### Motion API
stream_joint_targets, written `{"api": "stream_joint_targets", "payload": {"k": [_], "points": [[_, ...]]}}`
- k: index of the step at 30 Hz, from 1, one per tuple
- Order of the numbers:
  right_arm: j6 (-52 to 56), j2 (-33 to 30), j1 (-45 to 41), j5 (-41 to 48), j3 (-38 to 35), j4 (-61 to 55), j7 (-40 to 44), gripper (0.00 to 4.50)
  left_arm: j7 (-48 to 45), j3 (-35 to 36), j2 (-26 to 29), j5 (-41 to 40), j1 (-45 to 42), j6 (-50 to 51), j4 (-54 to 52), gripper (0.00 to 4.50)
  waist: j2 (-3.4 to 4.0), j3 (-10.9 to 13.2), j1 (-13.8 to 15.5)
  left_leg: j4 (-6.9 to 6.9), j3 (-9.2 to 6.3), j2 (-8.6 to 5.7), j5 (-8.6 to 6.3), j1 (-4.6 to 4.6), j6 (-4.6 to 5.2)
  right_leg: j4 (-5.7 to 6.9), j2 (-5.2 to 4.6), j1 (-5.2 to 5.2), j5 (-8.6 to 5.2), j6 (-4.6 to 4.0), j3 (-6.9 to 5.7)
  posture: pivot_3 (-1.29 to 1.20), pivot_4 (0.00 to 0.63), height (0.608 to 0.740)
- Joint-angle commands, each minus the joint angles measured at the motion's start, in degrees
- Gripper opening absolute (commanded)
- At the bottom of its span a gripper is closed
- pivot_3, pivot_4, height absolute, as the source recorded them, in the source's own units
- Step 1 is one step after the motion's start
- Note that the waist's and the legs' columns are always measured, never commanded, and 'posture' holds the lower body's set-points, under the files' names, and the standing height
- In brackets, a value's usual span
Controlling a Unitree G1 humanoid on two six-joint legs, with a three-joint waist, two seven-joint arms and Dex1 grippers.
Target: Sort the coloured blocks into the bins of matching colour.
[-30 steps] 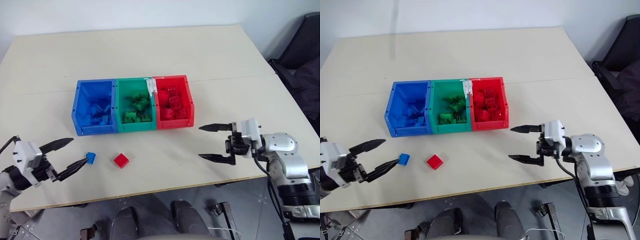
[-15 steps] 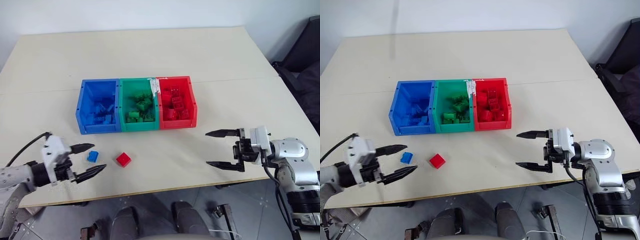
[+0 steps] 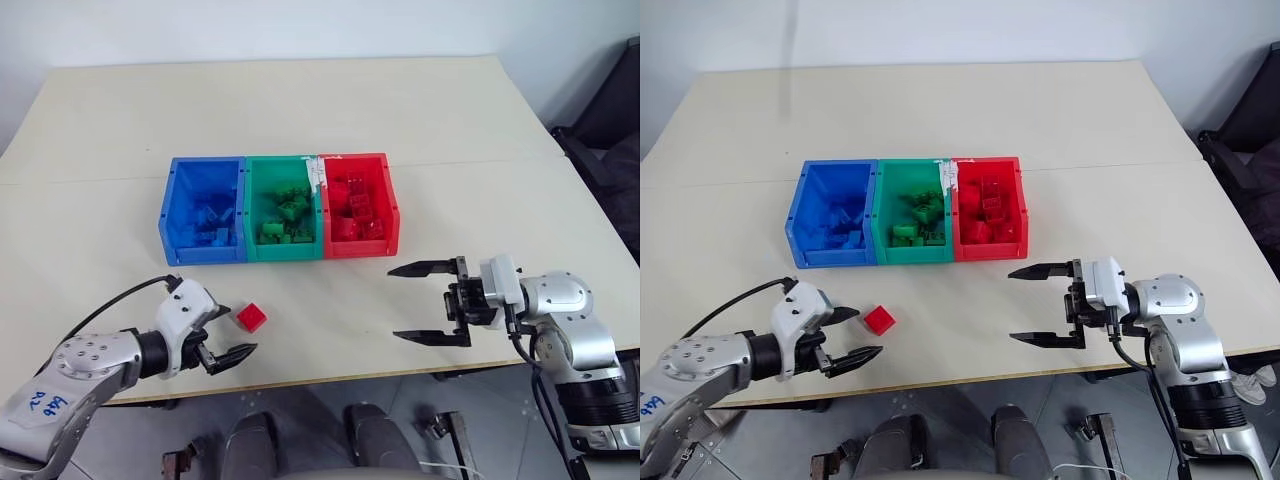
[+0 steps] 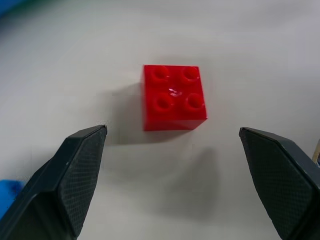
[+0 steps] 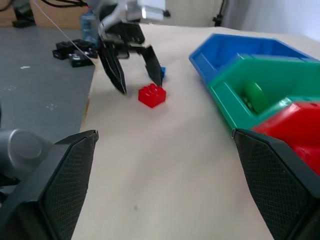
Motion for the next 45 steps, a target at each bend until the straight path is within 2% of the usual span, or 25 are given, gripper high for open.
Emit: {"api": "stream_joint_targets", "payload": {"k": [1, 4, 12, 17, 19, 22, 26, 30, 35, 39, 40, 45], "points": [[-1.14, 0.52, -0.04, 0.73, -0.19, -1.92, 0.13, 4.49, 3.46, -3.57, -2.29, 2.11, -0.56, 1.17, -1.73, 4.5, 0.01, -0.01, 0.24, 0.03, -0.02, -0.01, 0.0, 0.0, 0.0, 0.0, 0.0, 0.03, 0.0, 0.0, 0.0, 0.0, 0.15, 0.74], [-1.47, 0.52, 0.89, 0.4, -0.36, -2.23, 0.11, 4.5, 5.69, -5.5, -4.66, 3.95, -0.54, 0.43, -1.88, 3.9, 0.03, -0.02, 0.93, 0.14, -0.07, -0.04, 0.0, 0.01, 0.0, 0.01, -0.01, 0.11, 0.0, 0.0, 0.0, 0.0, 0.15, 0.74], [-2.99, -0.41, 2.06, -0.64, -2.42, -1.5, -1.8, 4.5, 3.95, -7.22, -4.34, 8.96, 0.76, -6.11, 0.52, 1.42, 0.04, -0.02, 1.39, 0.22, -0.08, -0.05, -0.01, 0.03, 0.02, 0.01, -0.01, 0.17, 0.0, 0.0, 0.01, 0.0, 0.15, 0.74], [-2.22, -0.98, 4.48, -0.05, -5.58, -3.13, -5.99, 4.5, -2.96, -7.55, -5.69, 8.85, -5.22, -17.24, 5.95, 1.41, 0.04, -0.02, 1.93, 0.26, -0.08, -0.07, -0.01, 0.02, 0.02, 0.01, -0.02, 0.19, 0.0, -0.01, 0.0, 0.0, 0.15, 0.74], [-1.52, -1.15, 6.76, 0.34, -7.15, -4.93, -8.26, 4.5, -6.69, -7.82, -7.78, 6.45, -10.14, -21.25, 7.5, 1.41, 0.04, -0.02, 2.54, 0.26, -0.07, -0.08, -0.02, 0.01, 0.03, 0.0, -0.02, 0.18, 0.0, -0.01, 0.0, 0.0, 0.15, 0.74], [0.27, 0.06, 9.11, 1.11, -10.43, -7.21, -14.95, 4.5, -10.11, -10.21, -11.62, 4.09, -21.2, -21.02, 11.8, 1.41, 0.04, -0.02, 3.08, 0.29, -0.07, -0.08, -0.02, -0.01, 0.03, 0.02, -0.02, 0.17, 0.01, 0.0, -0.01, 0.0, 0.15, 0.74], [4.41, 1.89, 11.13, 3.76, -14.19, -10.21, -23.2, 4.5, -9.81, -16.72, -16.85, 9.63, -36.86, -20.93, 22.91, 1.41, 0.05, -0.03, 2.98, 0.48, -0.09, -0.09, -0.02, -0.03, 0.03, 0.13, 0.01, 0.18, 0.06, 0.09, 0.0, 0.0, 0.15, 0.74], [4.41, 2.9, 14.05, 2.84, -16.14, -12.09, -27.4, 4.5, -6.49, -20.9, -24.79, 16.94, -48.76, -27.12, 39.05, 1.41, 0.06, -0.04, 2.87, 0.59, -0.08, -0.12, -0.04, -0.07, 0.06, 0.12, 0.03, 0.15, 0.09, 0.16, 0.05, 0.0, 0.15, 0.74], [4.2, 3.6, 17.29, 2.3, -16.92, -16.17, -31.06, 4.5, -4.47, -22.19, -32.33, 22.48, -58.18, -36.43, 56.73, 1.41, 0.06, -0.03, 2.86, 0.59, -0.06, -0.12, -0.03, -0.13, 0.06, 0.13, 0.05, 0.03, 0.1, 0.2, 0.1, 0.0, 0.15, 0.74], [4.84, 3.97, 18.68, 2.41, -16.6, -19.25, -33.33, 4.5, -4.57, -21.09, -35.11, 23.7, -61.12, -40.57, 63.24, 1.41, 0.06, -0.04, 2.82, 0.57, -0.05, -0.12, -0.04, -0.15, 0.06, 0.12, 0.07, -0.03, 0.11, 0.21, 0.14, 0.0, 0.15, 0.74], [5.05, 3.97, 18.87, 2.54, -16.54, -19.84, -33.72, 4.5, -4.38, -20.87, -35.24, 24.07, -61.24, -41.41, 63.62, 2.16, 0.06, -0.04, 2.82, 0.54, -0.05, -0.12, -0.03, -0.14, 0.06, 0.13, 0.07, -0.04, 0.11, 0.21, 0.15, 0.0, 0.15, 0.74], [4.84, 3.62, 18.09, 2.6, -15.57, -19.44, -33.26, 4.5, -8.89, -17.72, -32.23, 21.18, -56.86, -43.05, 56.51, 3.76, 0.07, -0.04, 2.78, 0.52, -0.05, -0.12, -0.03, -0.17, 0.06, 0.14, 0.08, -0.05, 0.11, 0.21, 0.16, 0.0, 0.15, 0.74]]}}
